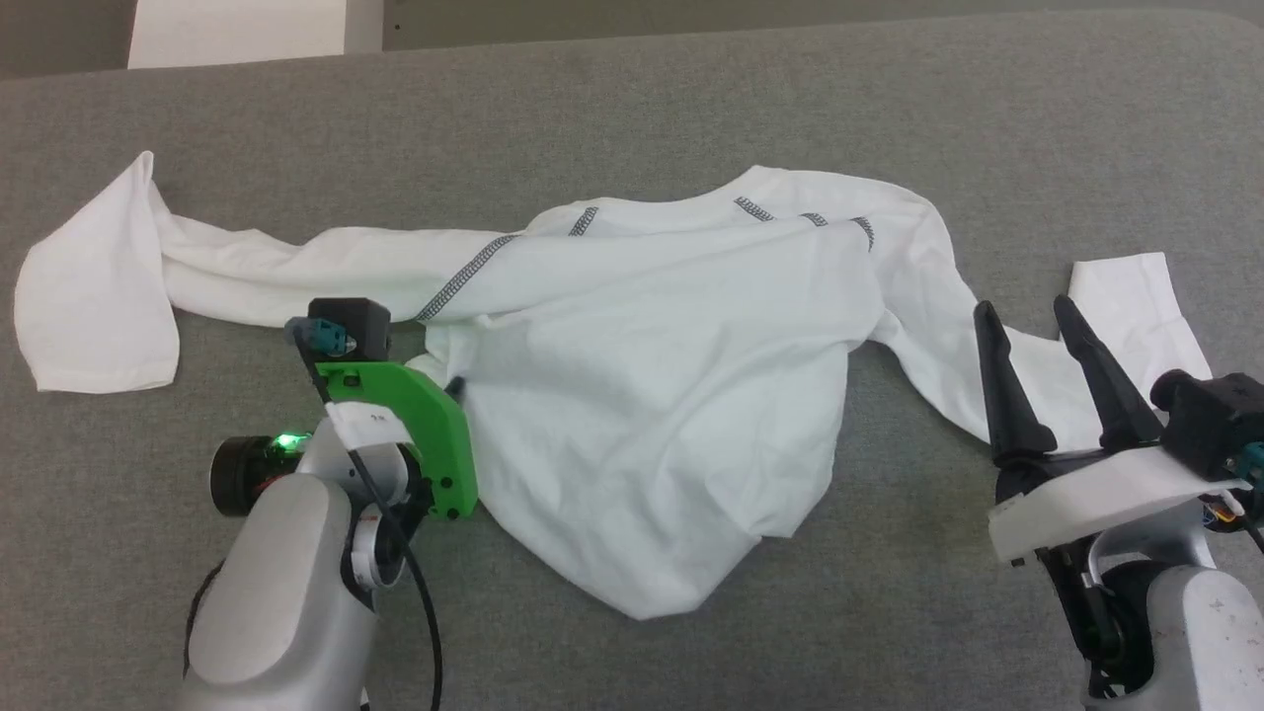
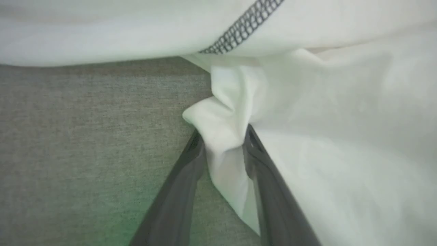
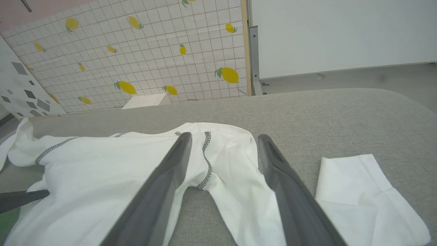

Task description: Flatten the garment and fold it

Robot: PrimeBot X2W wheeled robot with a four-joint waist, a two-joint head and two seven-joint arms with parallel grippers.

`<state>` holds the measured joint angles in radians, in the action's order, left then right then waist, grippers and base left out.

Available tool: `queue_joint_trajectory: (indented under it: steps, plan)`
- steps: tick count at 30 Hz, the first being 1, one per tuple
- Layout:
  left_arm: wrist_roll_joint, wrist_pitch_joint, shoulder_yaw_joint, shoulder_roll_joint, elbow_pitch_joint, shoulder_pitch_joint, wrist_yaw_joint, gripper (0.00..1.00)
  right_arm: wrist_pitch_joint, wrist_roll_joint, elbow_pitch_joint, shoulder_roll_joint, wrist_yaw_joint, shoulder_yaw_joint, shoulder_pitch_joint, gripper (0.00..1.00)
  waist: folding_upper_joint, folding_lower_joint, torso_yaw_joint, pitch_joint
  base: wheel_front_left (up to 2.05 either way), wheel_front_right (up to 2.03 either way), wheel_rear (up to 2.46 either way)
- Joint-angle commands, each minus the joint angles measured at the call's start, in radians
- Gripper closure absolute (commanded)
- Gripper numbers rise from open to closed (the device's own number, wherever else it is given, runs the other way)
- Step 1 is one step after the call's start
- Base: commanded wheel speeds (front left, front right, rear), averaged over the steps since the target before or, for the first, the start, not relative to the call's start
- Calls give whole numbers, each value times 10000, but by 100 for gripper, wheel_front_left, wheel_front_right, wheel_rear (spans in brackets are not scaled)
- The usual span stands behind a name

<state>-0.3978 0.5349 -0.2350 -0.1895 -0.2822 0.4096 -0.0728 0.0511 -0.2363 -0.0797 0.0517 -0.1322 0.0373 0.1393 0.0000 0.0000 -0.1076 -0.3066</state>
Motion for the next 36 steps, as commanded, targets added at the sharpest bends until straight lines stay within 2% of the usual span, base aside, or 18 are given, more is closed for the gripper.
queue_joint_trajectory:
  steps: [1, 7, 14, 21, 22, 23, 24, 30, 36]
  plan:
    - [-137, 291, -107, 27, -156, -431, 72, 100, -66, -31, 54, -14, 15, 27, -90, 0, 0, 0, 69, 121, 0, 0, 0]
    - [-630, 862, -133, -124, 1261, -1839, 170, 100, 2, 58, 80, -14, 15, 206, -282, 0, 0, 0, 503, 718, 0, 0, 0]
    - [-900, 1973, -305, -669, 3788, -4421, -170, 100, 251, 137, -119, -14, 15, 423, -607, 0, 0, 0, 1274, 1309, 0, 0, 0]
    - [-1277, 2268, -545, -533, 4529, -5946, -401, 100, 475, 165, -193, -15, 15, 469, -823, 0, 0, 0, 1744, 1542, 0, 0, 0]
    - [-1279, 2087, -542, -442, 4529, -5985, -418, 82, 515, 163, -206, -15, 15, 477, -874, 0, 0, 0, 1791, 1581, 0, 0, 0]
    - [-1257, 1908, -528, -376, 4509, -5994, -434, 27, 545, 157, -217, -15, 15, 476, -906, 0, 0, 0, 1809, 1596, 0, 0, 0]
    - [-1242, 1688, -514, -273, 4465, -5977, -452, 0, 586, 156, -220, -15, 15, 475, -946, 0, 0, 0, 1828, 1631, 0, 0, 0]
    - [-1073, 180, -89, 56, 4405, -5521, -480, 0, 725, 204, -258, -15, 15, 477, -1103, 0, 0, 0, 1731, 1776, 0, 0, 0]
    - [-735, -2042, 947, 223, 3716, -4466, -724, 0, 790, 200, -389, -15, 15, 440, -1132, 0, 0, 0, 1421, 1740, 0, 0, 0]
